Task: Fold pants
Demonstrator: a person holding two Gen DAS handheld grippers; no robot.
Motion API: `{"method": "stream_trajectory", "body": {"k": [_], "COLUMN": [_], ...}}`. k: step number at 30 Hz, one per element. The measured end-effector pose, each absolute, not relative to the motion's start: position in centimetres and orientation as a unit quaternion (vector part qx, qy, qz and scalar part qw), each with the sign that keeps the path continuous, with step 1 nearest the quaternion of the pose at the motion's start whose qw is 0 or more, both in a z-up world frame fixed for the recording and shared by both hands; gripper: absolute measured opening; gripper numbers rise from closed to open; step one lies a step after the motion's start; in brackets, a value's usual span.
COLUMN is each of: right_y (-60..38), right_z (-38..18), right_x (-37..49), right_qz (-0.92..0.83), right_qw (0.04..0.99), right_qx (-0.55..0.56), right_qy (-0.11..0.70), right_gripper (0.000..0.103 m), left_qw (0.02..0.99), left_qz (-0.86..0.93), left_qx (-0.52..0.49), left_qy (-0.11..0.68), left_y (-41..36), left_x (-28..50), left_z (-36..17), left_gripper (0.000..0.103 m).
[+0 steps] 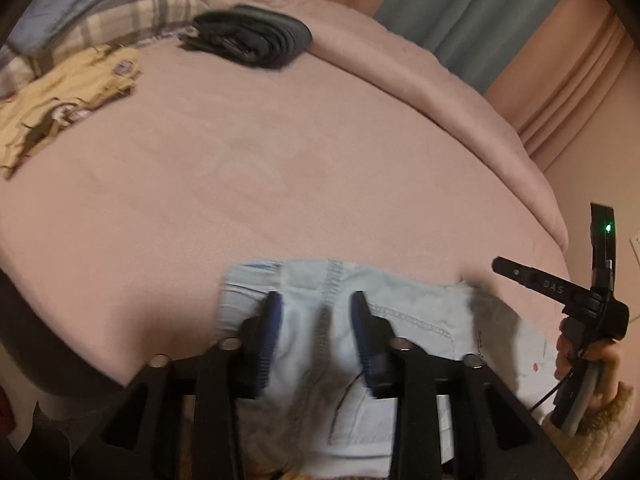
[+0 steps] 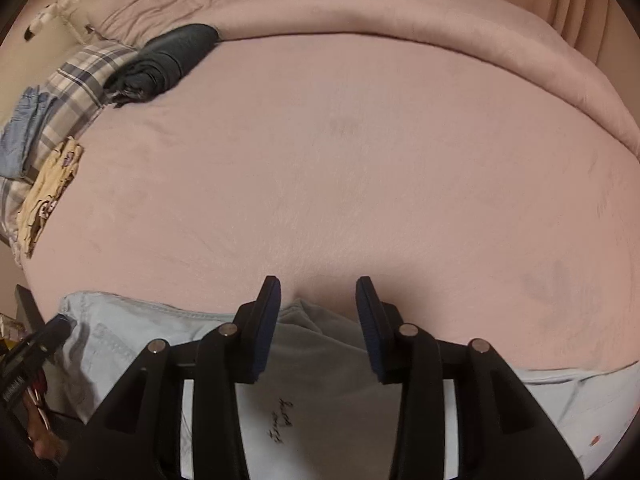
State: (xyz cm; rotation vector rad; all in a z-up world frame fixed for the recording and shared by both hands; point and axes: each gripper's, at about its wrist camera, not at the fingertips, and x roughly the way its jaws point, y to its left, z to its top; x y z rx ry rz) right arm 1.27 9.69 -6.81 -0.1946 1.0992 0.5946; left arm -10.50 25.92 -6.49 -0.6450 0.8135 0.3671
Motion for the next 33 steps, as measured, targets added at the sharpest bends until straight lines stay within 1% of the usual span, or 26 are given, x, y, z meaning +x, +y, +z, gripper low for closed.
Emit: {"method": "stream_trajectory", "body": {"k": [1, 3, 4, 6, 9, 11, 12, 13, 14, 15, 16, 17, 18, 20, 23, 25, 28, 29, 31, 33], "right_y": [9.3, 8.9, 8.9, 9.0, 9.9, 10.6, 10.9, 11.2, 11.3, 11.3, 11.2, 11.0, 10.5, 10.4, 10.7, 11.4, 12.6, 12.7, 12.9, 12.9], "right_z": [-6.7, -7.2, -7.6, -8.9, -11.1, -12.6, -12.7, -12.6, -12.5, -12.5, -12.3, -12.1, -11.5, -10.5, -9.5, -10.0, -12.7, -13.4, -13.3, -13.1], "right_x": [1.5, 1.9, 2.1, 2.2, 1.6, 1.3, 0.9, 0.4, 0.2, 0.2, 0.3, 0.5, 0.7, 0.9, 1.1, 1.2, 1.3, 1.2, 1.0, 1.3], "right_qz": [0.280, 0.296, 0.302, 0.312, 0.327, 0.326, 0.324, 0.325, 0.327, 0.327, 0.324, 0.322, 0.321, 0.321, 0.324, 0.318, 0.302, 0.297, 0.297, 0.294], "right_qw": [0.805, 0.789, 0.781, 0.761, 0.732, 0.723, 0.734, 0.743, 0.745, 0.743, 0.744, 0.747, 0.753, 0.761, 0.768, 0.768, 0.761, 0.763, 0.777, 0.773], "right_qx": [-0.082, -0.065, -0.057, -0.039, -0.032, -0.029, -0.041, -0.055, -0.065, -0.058, -0.049, -0.040, -0.025, -0.012, -0.011, -0.021, -0.063, -0.071, -0.078, -0.071], "right_qy": [0.516, 0.534, 0.544, 0.568, 0.597, 0.608, 0.596, 0.582, 0.578, 0.582, 0.583, 0.581, 0.574, 0.564, 0.552, 0.556, 0.571, 0.570, 0.549, 0.557], "right_gripper": [0.051, 0.056, 0.055, 0.056, 0.059, 0.060, 0.057, 0.042, 0.030, 0.015, 0.012, 0.011, 0.009, 0.009, 0.009, 0.009, 0.010, 0.010, 0.009, 0.010], "left_qw": [0.853, 0.855, 0.853, 0.842, 0.829, 0.822, 0.821, 0.823, 0.825, 0.824, 0.827, 0.830, 0.830, 0.827, 0.838, 0.838, 0.831, 0.831, 0.829, 0.826], "left_qz": [0.178, 0.174, 0.169, 0.178, 0.179, 0.160, 0.158, 0.155, 0.141, 0.137, 0.144, 0.152, 0.161, 0.161, 0.170, 0.172, 0.187, 0.188, 0.189, 0.188], "left_qx": [-0.307, -0.311, -0.316, -0.318, -0.322, -0.353, -0.364, -0.366, -0.370, -0.375, -0.359, -0.347, -0.346, -0.360, -0.346, -0.333, -0.298, -0.296, -0.306, -0.316], "left_qy": [0.383, 0.376, 0.380, 0.398, 0.421, 0.417, 0.410, 0.407, 0.404, 0.402, 0.408, 0.408, 0.408, 0.401, 0.386, 0.397, 0.432, 0.432, 0.427, 0.428], "left_y": [26.1, 26.7, 27.2, 27.6, 28.1, 28.4, 28.5, 28.5, 28.3, 28.2, 27.9, 27.8, 27.7, 28.0, 28.1, 28.0, 27.4, 27.4, 27.7, 27.9], "left_x": [-11.0, -11.8, -12.1, -12.1, -11.8, -11.7, -11.9, -12.0, -12.0, -12.1, -11.9, -11.8, -11.7, -11.9, -12.3, -12.1, -11.4, -11.4, -11.9, -12.0], "left_z": [-6.3, -6.2, -6.8, -7.9, -10.3, -11.7, -11.9, -12.0, -11.9, -11.7, -11.2, -10.8, -10.4, -9.6, -8.6, -8.5, -10.3, -10.5, -10.8, -10.6], "left_gripper": [0.054, 0.066, 0.069, 0.070, 0.070, 0.070, 0.070, 0.067, 0.046, 0.041, 0.037, 0.028, 0.028, 0.027, 0.024, 0.024, 0.025, 0.028, 0.029, 0.033]}}
